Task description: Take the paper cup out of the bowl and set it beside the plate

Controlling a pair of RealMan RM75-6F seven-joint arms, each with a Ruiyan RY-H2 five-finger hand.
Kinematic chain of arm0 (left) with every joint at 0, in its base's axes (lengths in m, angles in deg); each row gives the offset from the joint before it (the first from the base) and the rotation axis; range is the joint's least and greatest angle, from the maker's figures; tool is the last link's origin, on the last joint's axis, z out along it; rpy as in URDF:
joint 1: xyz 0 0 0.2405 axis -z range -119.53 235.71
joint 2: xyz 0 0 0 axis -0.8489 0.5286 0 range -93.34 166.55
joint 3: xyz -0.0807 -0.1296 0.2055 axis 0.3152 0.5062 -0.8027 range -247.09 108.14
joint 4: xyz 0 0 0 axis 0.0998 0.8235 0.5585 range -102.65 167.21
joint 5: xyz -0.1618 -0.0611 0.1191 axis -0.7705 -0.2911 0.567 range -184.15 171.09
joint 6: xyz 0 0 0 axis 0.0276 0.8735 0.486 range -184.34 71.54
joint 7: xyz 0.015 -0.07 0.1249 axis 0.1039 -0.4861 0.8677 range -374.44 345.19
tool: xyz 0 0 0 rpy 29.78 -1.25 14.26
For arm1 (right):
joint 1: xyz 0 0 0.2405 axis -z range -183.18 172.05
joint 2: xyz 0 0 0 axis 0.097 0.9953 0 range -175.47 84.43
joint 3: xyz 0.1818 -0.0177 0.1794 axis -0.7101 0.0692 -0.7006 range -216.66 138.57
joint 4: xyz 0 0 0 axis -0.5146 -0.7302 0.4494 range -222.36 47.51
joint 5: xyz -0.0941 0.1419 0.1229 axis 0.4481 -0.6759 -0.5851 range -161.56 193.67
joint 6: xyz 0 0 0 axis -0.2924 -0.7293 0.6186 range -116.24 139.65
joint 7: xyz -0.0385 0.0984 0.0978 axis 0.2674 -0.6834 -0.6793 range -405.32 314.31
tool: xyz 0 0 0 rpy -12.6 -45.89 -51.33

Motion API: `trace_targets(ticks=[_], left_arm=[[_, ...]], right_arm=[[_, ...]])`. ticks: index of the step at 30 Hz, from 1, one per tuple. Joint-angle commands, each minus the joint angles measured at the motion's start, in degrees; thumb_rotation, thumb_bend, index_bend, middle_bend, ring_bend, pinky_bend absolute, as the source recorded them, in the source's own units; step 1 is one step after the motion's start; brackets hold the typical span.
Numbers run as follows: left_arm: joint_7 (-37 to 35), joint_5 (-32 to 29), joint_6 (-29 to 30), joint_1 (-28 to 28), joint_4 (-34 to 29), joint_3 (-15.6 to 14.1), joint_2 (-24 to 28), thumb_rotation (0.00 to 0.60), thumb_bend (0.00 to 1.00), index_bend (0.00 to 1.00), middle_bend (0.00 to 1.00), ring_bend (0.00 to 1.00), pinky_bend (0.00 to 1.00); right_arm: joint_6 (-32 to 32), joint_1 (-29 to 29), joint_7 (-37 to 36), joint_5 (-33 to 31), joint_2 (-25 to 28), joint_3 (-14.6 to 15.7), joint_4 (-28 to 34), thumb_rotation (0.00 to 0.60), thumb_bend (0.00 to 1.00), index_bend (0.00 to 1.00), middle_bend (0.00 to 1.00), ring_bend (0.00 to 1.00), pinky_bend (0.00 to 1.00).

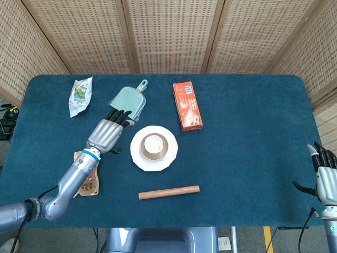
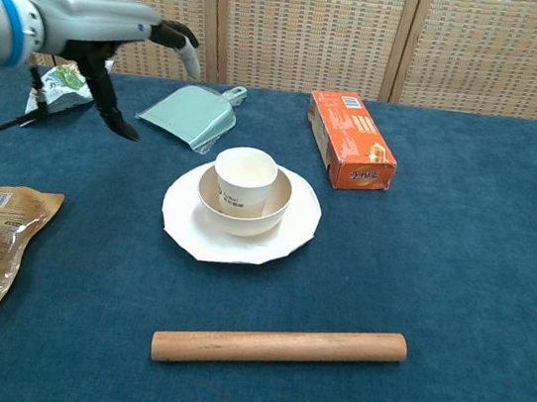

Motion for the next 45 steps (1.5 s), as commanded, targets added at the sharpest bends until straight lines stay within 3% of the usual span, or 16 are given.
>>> trace_targets(ticks=[1,15,21,28,36,42,45], left_arm=[[2.9,-6.2,-3.8,6.1,5.1,-0.4,-4.5,0.600,0.10,0.20,0.00,0.00,0.00],[3.8,-14.2,-5.2,15.9,12.8,-4.6,-11.0,0.600,0.10,0.23,0.00,0.00,0.00],[3.2,-14.7,-4.7,17.4,13.5,-5.7,-11.8,0.600,0.20,0.27,0.00,0.00,0.00],[1.9,-14.3,-3.2,17.9,12.5,-6.8,-11.5,0.600,0.30,0.43,0.00,0.00,0.00],[-1.9,-11.3,0.4,16.5,7.4,-5.9,-6.8,0.600,0.31,0.46,0.00,0.00,0.00],[-5.2,-7.3,4.8,13.8,1.1,-4.4,0.4,0.600,0.31,0.44,0.00,0.00,0.00],[-6.6,-5.3,6.6,11.6,-0.5,-5.2,3.8,0.600,0.30,0.44,0.00,0.00,0.00]], right_arm=[[0.2,-0.1,-0.5,-0.5,0.0,-0.4,-0.4,0.600,0.13,0.00,0.00,0.00,0.00],[0.7,0.1,-2.0,-1.8,-0.1,-1.1,-1.9,0.600,0.13,0.00,0.00,0.00,0.00],[0.4,0.3,-2.3,-1.5,0.0,-1.1,-1.8,0.600,0.13,0.00,0.00,0.00,0.00],[0.1,0.5,-2.5,-1.5,0.1,-1.2,-1.8,0.600,0.13,0.00,0.00,0.00,0.00],[-0.4,0.7,-2.4,-0.9,0.2,-1.1,-1.4,0.600,0.13,0.00,0.00,0.00,0.00],[-0.6,0.8,-2.4,-0.6,0.3,-1.1,-1.1,0.600,0.13,0.00,0.00,0.00,0.00],[-0.7,0.8,-2.4,-0.5,0.4,-1.0,-1.0,0.600,0.13,0.00,0.00,0.00,0.00]])
